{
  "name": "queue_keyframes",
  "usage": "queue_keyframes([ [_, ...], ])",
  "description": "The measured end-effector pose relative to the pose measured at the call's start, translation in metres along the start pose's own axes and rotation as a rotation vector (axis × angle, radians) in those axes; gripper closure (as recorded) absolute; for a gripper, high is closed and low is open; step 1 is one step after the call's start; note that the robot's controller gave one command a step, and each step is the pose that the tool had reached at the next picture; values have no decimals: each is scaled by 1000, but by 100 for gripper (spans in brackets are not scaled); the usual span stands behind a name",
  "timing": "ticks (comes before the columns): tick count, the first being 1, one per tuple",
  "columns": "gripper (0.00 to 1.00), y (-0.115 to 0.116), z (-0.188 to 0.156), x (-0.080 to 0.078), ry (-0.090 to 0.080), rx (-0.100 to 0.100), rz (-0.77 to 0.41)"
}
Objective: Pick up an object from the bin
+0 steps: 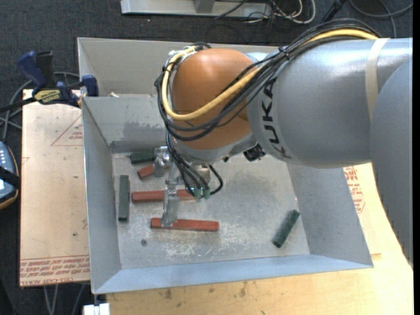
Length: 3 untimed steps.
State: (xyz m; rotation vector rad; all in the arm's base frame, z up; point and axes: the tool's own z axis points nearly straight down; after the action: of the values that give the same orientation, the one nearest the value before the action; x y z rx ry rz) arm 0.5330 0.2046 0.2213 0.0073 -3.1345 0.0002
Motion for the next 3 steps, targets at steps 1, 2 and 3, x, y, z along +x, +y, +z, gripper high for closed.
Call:
queue_keyframes([
  [1, 0, -38, 139, -15, -1, 2, -151],
  [2, 100, -36, 135, -16, -7, -1, -151],
  [3, 0, -36, 135, -16, -6, -1, -151],
])
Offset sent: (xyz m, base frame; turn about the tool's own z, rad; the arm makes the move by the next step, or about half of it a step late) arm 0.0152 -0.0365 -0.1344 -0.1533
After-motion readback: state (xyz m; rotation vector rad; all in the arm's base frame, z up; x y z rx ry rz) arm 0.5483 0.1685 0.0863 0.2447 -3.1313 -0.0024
